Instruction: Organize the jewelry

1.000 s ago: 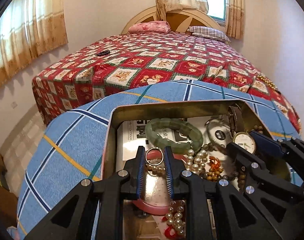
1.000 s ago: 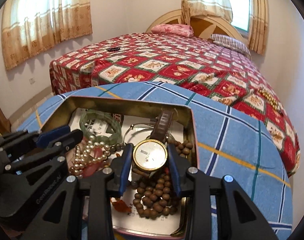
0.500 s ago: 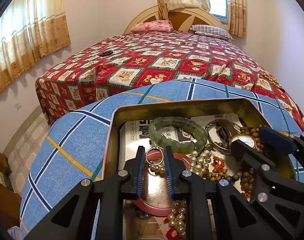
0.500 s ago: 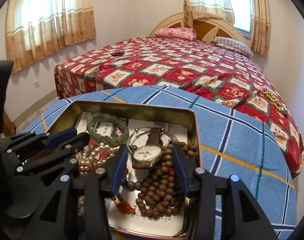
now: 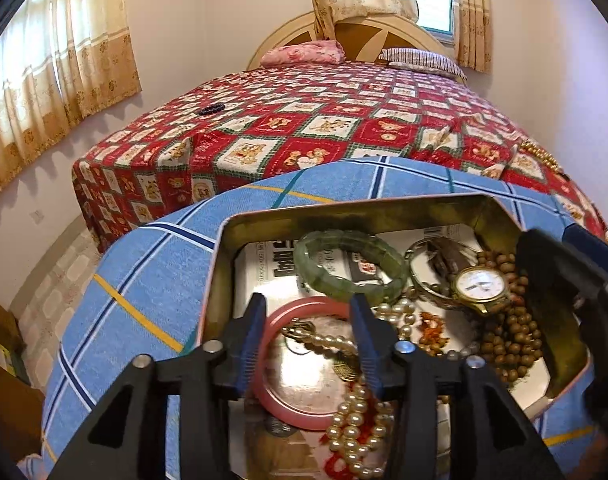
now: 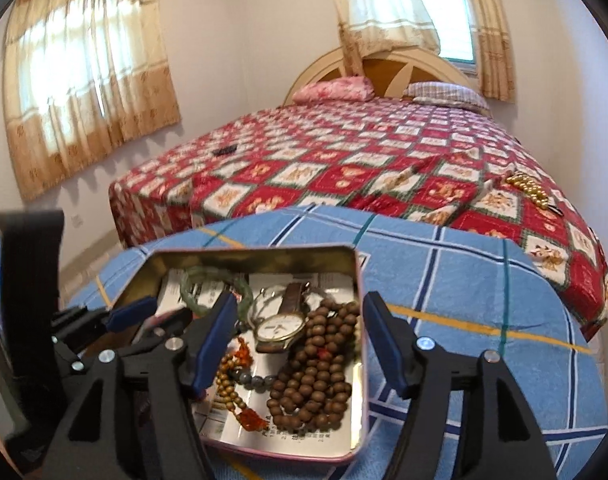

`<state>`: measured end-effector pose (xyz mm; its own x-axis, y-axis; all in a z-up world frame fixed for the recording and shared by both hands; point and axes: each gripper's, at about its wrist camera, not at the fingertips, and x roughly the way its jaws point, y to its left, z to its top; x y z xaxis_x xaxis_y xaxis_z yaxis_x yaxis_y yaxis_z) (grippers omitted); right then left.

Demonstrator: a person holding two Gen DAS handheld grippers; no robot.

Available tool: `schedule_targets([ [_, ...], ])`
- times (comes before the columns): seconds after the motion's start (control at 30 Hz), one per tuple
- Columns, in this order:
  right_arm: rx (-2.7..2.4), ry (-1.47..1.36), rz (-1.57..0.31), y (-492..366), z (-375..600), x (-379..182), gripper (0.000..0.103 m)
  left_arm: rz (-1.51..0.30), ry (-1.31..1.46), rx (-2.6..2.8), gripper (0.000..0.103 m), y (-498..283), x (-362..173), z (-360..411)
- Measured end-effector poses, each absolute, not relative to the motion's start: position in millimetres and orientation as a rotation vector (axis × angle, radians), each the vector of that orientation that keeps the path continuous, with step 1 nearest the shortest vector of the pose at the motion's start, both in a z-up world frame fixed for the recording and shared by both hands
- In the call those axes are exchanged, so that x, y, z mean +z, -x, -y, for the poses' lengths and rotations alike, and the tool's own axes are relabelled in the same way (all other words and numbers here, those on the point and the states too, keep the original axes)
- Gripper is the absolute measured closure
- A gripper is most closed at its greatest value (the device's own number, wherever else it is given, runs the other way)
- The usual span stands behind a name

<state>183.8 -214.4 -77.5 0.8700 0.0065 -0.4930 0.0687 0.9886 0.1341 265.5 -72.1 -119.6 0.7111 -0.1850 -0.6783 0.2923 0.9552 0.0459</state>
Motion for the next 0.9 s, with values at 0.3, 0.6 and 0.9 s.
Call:
schedule_targets([
  [0.3, -0.13, -0.204, -0.487, -170, 231, -73, 0.02, -0.739, -0.166, -0.22, 0.044, -243, -112, 76],
  [0.6, -0.166, -0.198, -0.501, -132, 234, -76, 0.007, -0.723, -0.182, -0.218, 0.035, -206, -103, 77],
  [0.9, -0.218, -0.197, -0.498, -94, 234, -69, 0.005, -0.675, -0.13, -0.206, 0.032, -165, -85, 67],
])
